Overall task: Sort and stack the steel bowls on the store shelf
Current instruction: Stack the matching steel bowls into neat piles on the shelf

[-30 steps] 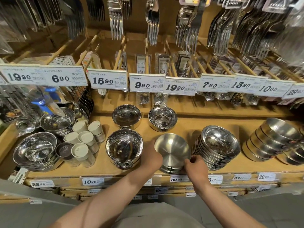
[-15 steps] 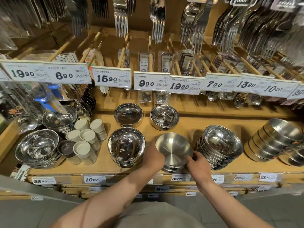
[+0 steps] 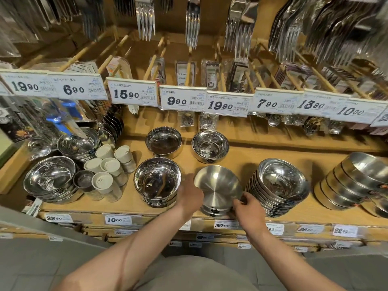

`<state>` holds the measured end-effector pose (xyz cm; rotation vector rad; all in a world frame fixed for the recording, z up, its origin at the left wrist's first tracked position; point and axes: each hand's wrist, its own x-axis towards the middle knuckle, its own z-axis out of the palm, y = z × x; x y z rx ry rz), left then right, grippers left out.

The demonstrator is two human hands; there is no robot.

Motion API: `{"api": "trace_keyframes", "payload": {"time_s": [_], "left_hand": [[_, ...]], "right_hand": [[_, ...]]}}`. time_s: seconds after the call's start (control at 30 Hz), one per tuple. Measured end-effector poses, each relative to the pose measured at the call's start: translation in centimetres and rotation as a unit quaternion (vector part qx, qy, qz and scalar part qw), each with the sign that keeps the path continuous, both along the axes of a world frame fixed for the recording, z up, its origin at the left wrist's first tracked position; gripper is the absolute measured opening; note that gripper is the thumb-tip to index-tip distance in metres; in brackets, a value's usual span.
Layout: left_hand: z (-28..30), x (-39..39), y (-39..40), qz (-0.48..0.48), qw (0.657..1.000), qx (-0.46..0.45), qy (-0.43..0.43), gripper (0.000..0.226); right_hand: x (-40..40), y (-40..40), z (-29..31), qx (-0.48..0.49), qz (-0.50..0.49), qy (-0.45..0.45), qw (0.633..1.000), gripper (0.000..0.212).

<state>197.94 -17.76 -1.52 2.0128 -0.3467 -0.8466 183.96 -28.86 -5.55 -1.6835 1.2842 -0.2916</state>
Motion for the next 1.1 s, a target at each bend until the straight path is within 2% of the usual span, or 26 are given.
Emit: {"api": "trace_keyframes", "payload": {"time_s": [0.13, 0.3, 0.37, 0.53, 0.77, 0.9, 1.0, 1.1], "left_hand": [[0.7, -0.3, -0.2, 0.003, 0.999, 0.035, 0.003, 0.070], [0.2, -0.9, 0.1, 0.039, 0.999, 0.014, 0.001, 0.036], [0.2, -1.1, 0.1, 0.035, 0.999, -0.006, 0.003, 0.031], [-0.3, -1.3, -0.4, 0.044, 0.999, -0.002, -0.019, 0.044], [-0.6, -1.6, -0.3, 0.057, 0.998, 0.009, -0.039, 0.052], [1.0, -2.0, 1.1, 0.034, 0.994, 0.052, -0.086, 0.054], [3.2, -1.2, 2.8, 0.051, 0.990, 0.043, -0.121, 0.038], [5.4, 0.7, 4.3, 0.095, 0.988, -0.016, -0.117, 0.012]], "right_hand": [[-0.1, -0.3, -0.2, 0.013, 0.005, 0.001, 1.000, 0.025], [-0.1, -0.5, -0.2, -0.016, 0.024, 0.006, 1.000, 0.028], [-0.1, -0.7, -0.1, -0.021, 0.033, 0.011, 0.999, 0.031], [0.0, -1.2, 0.1, -0.045, 0.061, 0.011, 0.997, 0.030], [0.1, -1.2, 0.8, -0.021, 0.080, 0.009, 0.997, 0.033], [-0.7, -1.2, 2.4, -0.025, 0.103, 0.018, 0.994, 0.028], [-1.1, -1.0, 4.1, -0.066, 0.132, -0.021, 0.989, 0.017], [0.0, -1.0, 6.2, -0.081, 0.149, -0.062, 0.984, 0.027]]}}
